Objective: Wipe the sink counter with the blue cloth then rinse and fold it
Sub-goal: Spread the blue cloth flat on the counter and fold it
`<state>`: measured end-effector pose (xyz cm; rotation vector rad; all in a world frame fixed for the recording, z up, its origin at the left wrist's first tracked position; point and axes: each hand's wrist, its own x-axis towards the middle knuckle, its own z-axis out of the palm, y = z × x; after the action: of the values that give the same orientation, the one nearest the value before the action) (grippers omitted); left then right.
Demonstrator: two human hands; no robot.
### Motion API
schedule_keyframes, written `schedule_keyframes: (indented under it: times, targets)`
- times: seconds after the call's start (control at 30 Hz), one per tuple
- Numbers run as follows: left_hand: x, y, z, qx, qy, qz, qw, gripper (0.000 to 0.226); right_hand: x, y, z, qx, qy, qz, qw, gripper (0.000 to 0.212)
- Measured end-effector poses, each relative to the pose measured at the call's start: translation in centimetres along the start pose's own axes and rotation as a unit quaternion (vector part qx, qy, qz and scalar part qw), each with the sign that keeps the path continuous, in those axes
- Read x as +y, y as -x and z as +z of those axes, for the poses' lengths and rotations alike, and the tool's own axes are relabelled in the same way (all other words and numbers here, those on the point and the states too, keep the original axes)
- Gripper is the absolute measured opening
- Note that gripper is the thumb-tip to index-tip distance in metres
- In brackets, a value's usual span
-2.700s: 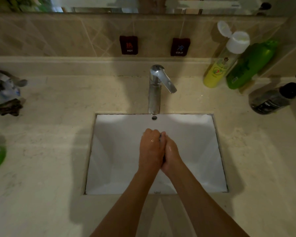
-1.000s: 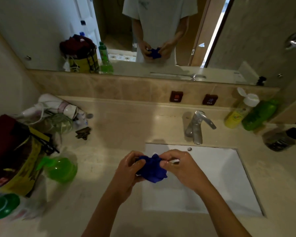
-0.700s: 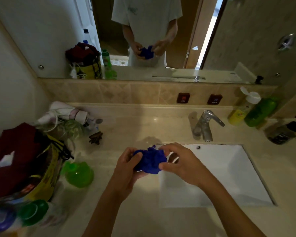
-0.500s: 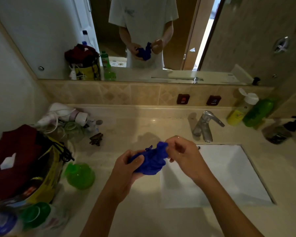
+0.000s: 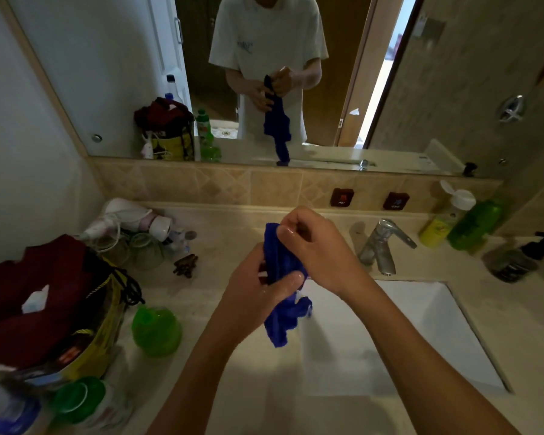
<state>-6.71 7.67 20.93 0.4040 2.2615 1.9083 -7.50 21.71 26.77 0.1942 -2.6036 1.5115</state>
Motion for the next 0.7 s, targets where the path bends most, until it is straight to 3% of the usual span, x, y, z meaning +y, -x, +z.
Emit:
schedule_keyframes:
  times: [0.07,0.13,0.17,0.33,0.5,0.63,0.7]
  targets:
    - [0.7,-0.5,-0.3,0.080,-0.063,0.027,0.994,0.017,-0.3,-0.3,-0.4,0.005,0.023,-0.006,1.000,0.012]
    - [1.0,-0.7,-1.2,0.113,-0.059,0.036,0.991,0.030,-0.4,-0.4,-1.3,0.017,0.015,-0.012,1.000,0.007]
    - [1.1,-0.7,-1.7,0.115,-0.052,0.040,0.991,0.033,-0.5,-0.4,-1.8,0.013,0.001,-0.014,1.000,0.005]
    - [2.3,-1.1,-3.3,0.063,-0.078,0.075,0.992,0.020,-1.1,-0.4,-3.1,-0.108,0.047,-0.019,0.993,0.042]
    - [2.3,-0.7,-4.8,0.053,-0.089,0.076,0.992,0.016,-2.0,-0.2,-3.5,-0.115,0.044,-0.072,0.990,0.016]
    - [1.6,0.5,-5.5,0.071,-0.052,0.051,0.995,0.028,-1.9,0.6,-2.8,-0.201,0.171,-0.091,0.960,0.042]
    - [1.4,0.9,-5.4,0.067,-0.053,0.049,0.995,0.032,-1.4,0.9,-1.5,-0.203,0.221,-0.152,0.942,0.042]
